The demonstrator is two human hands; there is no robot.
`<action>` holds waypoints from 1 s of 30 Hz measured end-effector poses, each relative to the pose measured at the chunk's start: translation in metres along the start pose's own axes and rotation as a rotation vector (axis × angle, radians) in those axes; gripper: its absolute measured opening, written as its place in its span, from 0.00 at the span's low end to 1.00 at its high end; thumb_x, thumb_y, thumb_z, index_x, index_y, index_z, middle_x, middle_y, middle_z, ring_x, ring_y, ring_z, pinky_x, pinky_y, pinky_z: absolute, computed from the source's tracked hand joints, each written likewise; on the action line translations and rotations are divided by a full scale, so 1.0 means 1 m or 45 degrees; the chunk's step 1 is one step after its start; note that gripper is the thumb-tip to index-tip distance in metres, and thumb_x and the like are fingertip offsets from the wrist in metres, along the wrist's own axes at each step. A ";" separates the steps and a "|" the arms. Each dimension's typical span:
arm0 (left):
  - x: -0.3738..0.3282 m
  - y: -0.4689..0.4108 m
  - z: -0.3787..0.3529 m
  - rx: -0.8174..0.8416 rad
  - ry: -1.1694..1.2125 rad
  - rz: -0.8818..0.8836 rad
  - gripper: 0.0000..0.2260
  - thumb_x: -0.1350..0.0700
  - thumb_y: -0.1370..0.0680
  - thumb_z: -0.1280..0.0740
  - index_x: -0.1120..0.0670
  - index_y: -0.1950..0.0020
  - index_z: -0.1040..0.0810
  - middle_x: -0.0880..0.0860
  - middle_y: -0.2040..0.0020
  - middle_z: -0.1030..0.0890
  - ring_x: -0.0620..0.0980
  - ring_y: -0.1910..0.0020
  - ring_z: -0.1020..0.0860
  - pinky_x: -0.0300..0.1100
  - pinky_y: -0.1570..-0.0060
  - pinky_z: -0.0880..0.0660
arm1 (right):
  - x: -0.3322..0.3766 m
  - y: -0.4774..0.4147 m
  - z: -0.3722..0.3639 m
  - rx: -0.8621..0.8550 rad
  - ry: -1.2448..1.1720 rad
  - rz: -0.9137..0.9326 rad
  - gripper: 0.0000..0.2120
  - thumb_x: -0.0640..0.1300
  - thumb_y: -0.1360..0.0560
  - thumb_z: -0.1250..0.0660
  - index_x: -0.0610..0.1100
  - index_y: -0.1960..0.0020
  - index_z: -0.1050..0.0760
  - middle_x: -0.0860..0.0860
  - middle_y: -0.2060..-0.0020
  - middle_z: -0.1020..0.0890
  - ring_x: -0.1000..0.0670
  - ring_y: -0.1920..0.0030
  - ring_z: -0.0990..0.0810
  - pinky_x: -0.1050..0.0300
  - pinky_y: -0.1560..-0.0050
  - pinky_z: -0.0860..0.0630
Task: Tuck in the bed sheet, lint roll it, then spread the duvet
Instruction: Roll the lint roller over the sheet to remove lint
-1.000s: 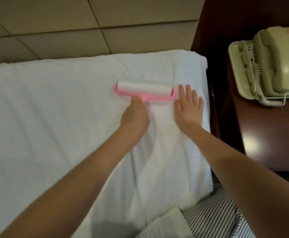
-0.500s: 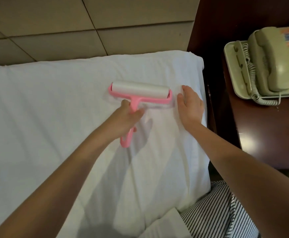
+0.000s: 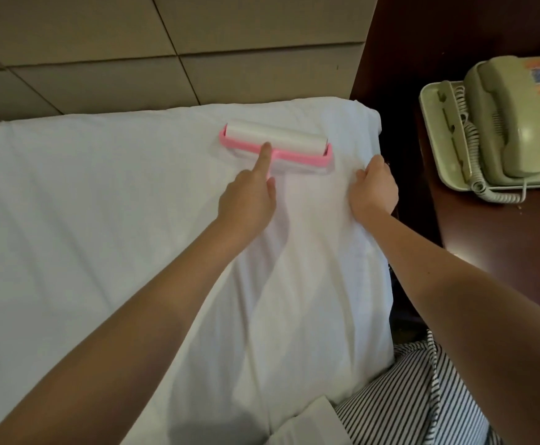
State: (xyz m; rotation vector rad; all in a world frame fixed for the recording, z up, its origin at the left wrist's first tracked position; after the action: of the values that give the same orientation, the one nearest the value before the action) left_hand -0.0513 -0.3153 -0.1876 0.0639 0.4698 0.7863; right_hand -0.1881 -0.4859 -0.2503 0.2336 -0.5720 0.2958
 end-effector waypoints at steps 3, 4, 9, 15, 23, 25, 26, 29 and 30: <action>0.009 0.032 0.003 0.049 -0.078 0.022 0.27 0.54 0.18 0.47 0.46 0.23 0.55 0.55 0.57 0.29 0.58 0.54 0.25 0.45 0.60 0.33 | -0.004 -0.002 0.008 -0.062 -0.037 -0.001 0.04 0.40 0.19 0.47 0.43 0.52 0.41 0.47 0.56 0.31 0.46 0.59 0.30 0.52 0.61 0.37; 0.017 0.053 0.004 0.089 -0.124 0.028 0.27 0.54 0.19 0.47 0.45 0.23 0.55 0.54 0.57 0.29 0.58 0.54 0.24 0.45 0.58 0.31 | -0.007 -0.004 0.011 -0.078 -0.074 -0.025 0.04 0.40 0.19 0.47 0.43 0.52 0.41 0.47 0.57 0.30 0.46 0.59 0.31 0.52 0.61 0.37; 0.034 0.102 0.004 0.309 -0.326 0.068 0.27 0.51 0.18 0.49 0.42 0.24 0.60 0.51 0.58 0.28 0.55 0.54 0.24 0.44 0.56 0.30 | -0.024 -0.007 0.003 -0.050 -0.346 -0.178 0.06 0.42 0.20 0.46 0.42 0.55 0.39 0.52 0.66 0.31 0.48 0.64 0.31 0.54 0.63 0.35; -0.012 -0.024 -0.004 0.114 -0.152 0.062 0.27 0.59 0.19 0.47 0.47 0.23 0.53 0.57 0.52 0.28 0.60 0.47 0.25 0.45 0.58 0.36 | -0.030 -0.007 -0.003 -0.038 -0.461 -0.263 0.06 0.42 0.20 0.45 0.42 0.55 0.38 0.52 0.66 0.32 0.52 0.67 0.33 0.54 0.61 0.32; 0.023 0.138 -0.016 0.318 -0.432 0.087 0.26 0.48 0.17 0.55 0.48 0.24 0.67 0.53 0.56 0.34 0.50 0.64 0.27 0.41 0.67 0.36 | 0.002 0.035 0.008 -0.116 -0.086 0.139 0.18 0.42 0.19 0.47 0.38 0.32 0.34 0.43 0.35 0.29 0.42 0.34 0.32 0.52 0.35 0.39; 0.024 0.134 -0.012 0.298 -0.411 0.091 0.26 0.50 0.17 0.53 0.48 0.24 0.65 0.54 0.53 0.31 0.53 0.59 0.24 0.44 0.62 0.32 | 0.004 0.059 -0.002 -0.040 -0.005 0.283 0.21 0.45 0.20 0.49 0.38 0.29 0.35 0.42 0.31 0.31 0.42 0.31 0.35 0.49 0.32 0.41; 0.022 0.117 -0.009 0.255 -0.379 0.088 0.27 0.53 0.17 0.51 0.49 0.23 0.62 0.57 0.49 0.28 0.58 0.52 0.23 0.46 0.57 0.30 | 0.002 0.069 -0.006 -0.001 0.034 0.318 0.24 0.46 0.21 0.51 0.38 0.29 0.36 0.42 0.30 0.33 0.42 0.29 0.37 0.48 0.30 0.42; 0.000 0.050 -0.004 0.180 -0.239 0.086 0.27 0.58 0.19 0.47 0.51 0.22 0.56 0.62 0.40 0.27 0.62 0.41 0.27 0.48 0.50 0.31 | -0.009 0.094 -0.019 0.121 0.081 0.314 0.24 0.46 0.19 0.51 0.40 0.25 0.43 0.43 0.26 0.40 0.45 0.25 0.44 0.51 0.26 0.52; -0.011 0.033 -0.002 0.178 -0.198 0.083 0.27 0.59 0.19 0.47 0.52 0.22 0.55 0.61 0.39 0.27 0.61 0.41 0.27 0.47 0.52 0.32 | -0.014 0.102 -0.023 0.162 0.072 0.292 0.23 0.45 0.18 0.51 0.41 0.24 0.46 0.45 0.25 0.43 0.47 0.24 0.47 0.53 0.26 0.56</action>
State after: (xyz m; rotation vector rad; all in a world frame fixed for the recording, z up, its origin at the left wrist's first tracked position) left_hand -0.0807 -0.2992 -0.1774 0.2694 0.3761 0.8052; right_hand -0.2221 -0.3870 -0.2627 0.2817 -0.5250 0.5601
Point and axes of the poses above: each hand's wrist, its own y-axis away from the middle knuckle, its own z-axis out of the back of the hand, x = y × z, the point moved 9 cm from there along -y, towards the middle knuckle
